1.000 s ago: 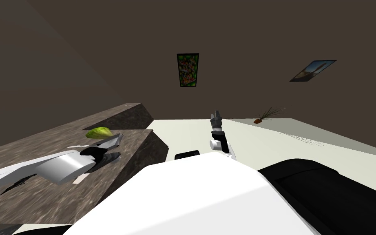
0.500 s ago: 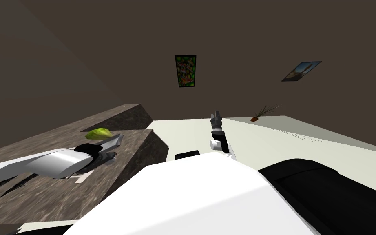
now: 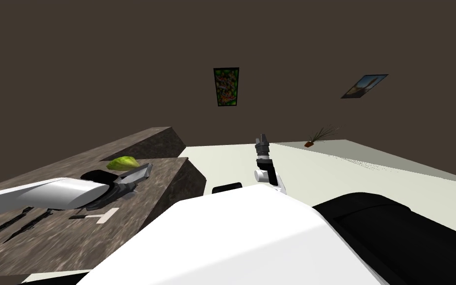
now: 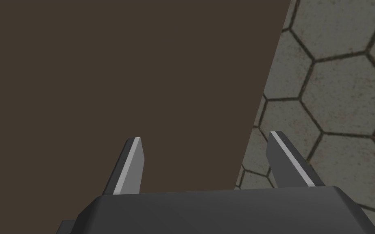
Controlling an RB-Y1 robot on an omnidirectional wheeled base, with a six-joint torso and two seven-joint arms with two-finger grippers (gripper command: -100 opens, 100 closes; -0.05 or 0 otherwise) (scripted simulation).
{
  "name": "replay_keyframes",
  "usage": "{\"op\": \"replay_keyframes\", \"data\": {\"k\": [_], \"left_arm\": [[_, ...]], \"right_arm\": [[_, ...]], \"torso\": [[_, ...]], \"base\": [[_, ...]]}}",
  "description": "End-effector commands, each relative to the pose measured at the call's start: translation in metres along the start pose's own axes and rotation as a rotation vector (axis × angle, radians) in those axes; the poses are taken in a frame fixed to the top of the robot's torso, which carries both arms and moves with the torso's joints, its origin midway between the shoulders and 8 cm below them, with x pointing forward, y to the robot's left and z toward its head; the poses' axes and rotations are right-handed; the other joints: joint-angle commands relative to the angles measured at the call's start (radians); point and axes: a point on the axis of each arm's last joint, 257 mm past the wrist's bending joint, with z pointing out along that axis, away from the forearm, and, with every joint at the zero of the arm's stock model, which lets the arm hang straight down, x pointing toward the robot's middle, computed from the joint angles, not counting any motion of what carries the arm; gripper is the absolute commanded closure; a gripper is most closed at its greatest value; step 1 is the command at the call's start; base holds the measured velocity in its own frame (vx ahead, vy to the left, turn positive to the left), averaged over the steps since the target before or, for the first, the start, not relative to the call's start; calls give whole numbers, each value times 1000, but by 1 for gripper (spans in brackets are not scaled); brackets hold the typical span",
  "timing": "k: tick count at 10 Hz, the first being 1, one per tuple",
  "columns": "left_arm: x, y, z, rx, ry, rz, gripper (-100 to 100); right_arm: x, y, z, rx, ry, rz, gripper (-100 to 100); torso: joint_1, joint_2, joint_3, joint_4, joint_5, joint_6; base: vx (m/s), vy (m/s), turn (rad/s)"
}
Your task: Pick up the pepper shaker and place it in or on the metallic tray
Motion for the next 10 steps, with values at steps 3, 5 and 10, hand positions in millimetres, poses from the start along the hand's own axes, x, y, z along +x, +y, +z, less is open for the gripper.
{"op": "replay_keyframes", "data": {"k": [3, 5, 10], "left_arm": [[-15, 0, -6, 14, 4, -40, 100], [-27, -2, -11, 29, 2, -72, 100], [-51, -6, -23, 65, -8, -134, 100]], "right_arm": [[0, 0, 0, 0, 0, 0, 0], [0, 0, 0, 0, 0, 0, 0], [0, 0, 0, 0, 0, 0, 0]], "torso": [[4, -4, -2, 0, 1, 0], [1, -1, -1, 0, 1, 0], [4, -4, -2, 0, 1, 0]], "base": [[78, 125, -1], [65, 114, 19], [89, 123, 16]]}}
